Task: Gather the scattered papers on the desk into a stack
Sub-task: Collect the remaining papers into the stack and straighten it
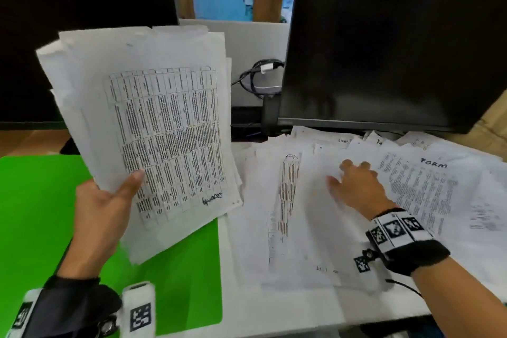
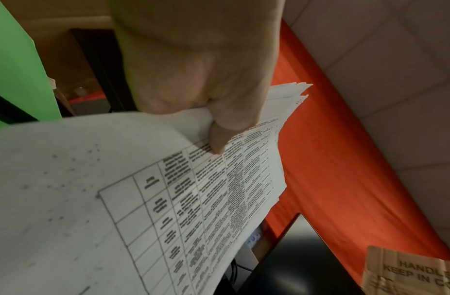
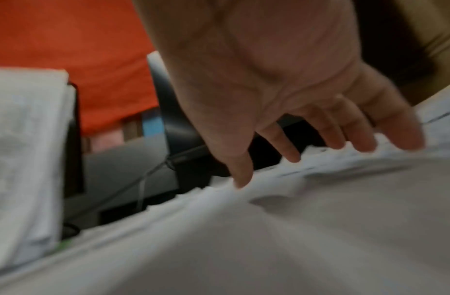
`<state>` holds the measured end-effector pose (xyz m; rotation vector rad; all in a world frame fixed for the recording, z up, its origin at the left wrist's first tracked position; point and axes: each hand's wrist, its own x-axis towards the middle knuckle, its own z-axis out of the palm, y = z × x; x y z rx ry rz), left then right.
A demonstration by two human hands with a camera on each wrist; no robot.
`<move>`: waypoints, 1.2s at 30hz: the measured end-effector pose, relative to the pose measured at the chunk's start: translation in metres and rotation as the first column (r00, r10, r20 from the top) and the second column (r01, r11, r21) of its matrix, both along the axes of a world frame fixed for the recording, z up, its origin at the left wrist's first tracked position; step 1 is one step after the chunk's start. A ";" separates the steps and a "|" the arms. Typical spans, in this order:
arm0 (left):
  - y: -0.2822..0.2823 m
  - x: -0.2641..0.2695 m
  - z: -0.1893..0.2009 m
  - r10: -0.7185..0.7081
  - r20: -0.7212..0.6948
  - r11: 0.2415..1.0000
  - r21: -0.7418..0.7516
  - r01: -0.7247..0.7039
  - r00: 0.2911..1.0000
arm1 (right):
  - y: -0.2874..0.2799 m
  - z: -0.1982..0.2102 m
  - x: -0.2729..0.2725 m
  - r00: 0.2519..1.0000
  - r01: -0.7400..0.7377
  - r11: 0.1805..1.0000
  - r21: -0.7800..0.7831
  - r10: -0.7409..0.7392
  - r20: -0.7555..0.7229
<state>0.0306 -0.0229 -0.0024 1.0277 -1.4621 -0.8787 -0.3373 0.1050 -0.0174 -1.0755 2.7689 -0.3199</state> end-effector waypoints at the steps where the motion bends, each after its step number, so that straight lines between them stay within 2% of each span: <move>1: 0.000 -0.001 0.001 0.002 -0.003 1.000 -0.010 -0.002 1.000 | 0.013 -0.003 -0.017 0.996 0.082 0.992 0.098 -0.080 -0.027; 3: 0.000 -0.002 0.002 0.003 -0.010 1.000 -0.008 -0.003 1.000 | 0.034 -0.013 -0.041 0.980 0.197 0.948 0.251 -0.192 -0.045; 4: 0.000 -0.003 0.002 -0.006 -0.015 1.000 -0.002 0.006 1.000 | 0.040 -0.018 -0.049 0.972 0.234 0.931 0.279 -0.231 -0.042; 6: 0.000 -0.007 0.001 -0.022 -0.014 1.000 0.000 0.022 1.000 | 0.045 -0.026 -0.060 0.960 0.273 0.933 0.235 -0.280 -0.002; 10: 0.001 -0.013 0.000 -0.028 -0.018 0.999 -0.018 0.028 0.999 | 0.043 -0.021 -0.064 0.955 0.257 0.957 0.133 -0.273 0.115; 14: 0.003 -0.010 0.001 -0.015 -0.014 1.000 -0.025 0.015 1.000 | 0.050 -0.008 -0.068 0.937 0.327 0.938 -0.119 -0.305 0.168; 16: 0.003 -0.007 0.002 -0.018 -0.029 1.000 -0.018 0.017 0.999 | 0.058 0.002 -0.073 0.944 0.306 0.909 -0.283 -0.253 0.210; 19: 0.002 -0.003 0.002 -0.011 -0.052 1.000 -0.004 0.011 0.999 | 0.072 0.030 -0.075 0.944 0.286 0.784 -0.551 -0.132 0.302; 21: 0.002 -0.004 0.000 0.000 -0.074 1.000 -0.009 -0.001 0.997 | 0.076 0.042 -0.076 0.931 0.305 0.696 -0.650 -0.073 0.358; 23: 0.003 -0.005 0.000 -0.006 -0.097 1.000 -0.014 0.005 0.995 | 0.073 0.044 -0.070 0.901 0.322 0.714 -0.621 -0.029 0.434; 25: 0.006 -0.007 -0.001 -0.024 -0.098 1.000 -0.017 0.022 0.995 | 0.064 0.033 -0.060 0.883 0.295 0.816 -0.498 -0.033 0.469; 27: 0.007 -0.009 -0.002 -0.036 -0.101 0.999 -0.011 0.035 0.994 | 0.050 0.013 -0.047 0.929 0.189 0.943 -0.273 -0.082 0.361; 28: 0.008 -0.009 -0.003 -0.035 -0.102 0.999 -0.005 0.034 0.994 | 0.043 0.001 -0.042 0.957 0.140 0.981 -0.135 -0.099 0.273; 30: 0.009 -0.010 -0.005 -0.038 -0.094 0.999 0.006 0.039 0.995 | 0.034 -0.023 -0.037 0.986 0.118 0.990 0.078 -0.126 0.111; 32: 0.008 -0.008 -0.006 -0.052 -0.072 0.999 0.007 0.053 0.996 | 0.030 -0.033 -0.032 0.985 0.151 0.985 0.087 -0.157 0.073; 36: 0.008 -0.007 -0.008 -0.074 -0.062 0.997 -0.007 0.074 0.995 | 0.025 -0.030 -0.027 0.967 0.182 0.982 -0.045 -0.171 0.191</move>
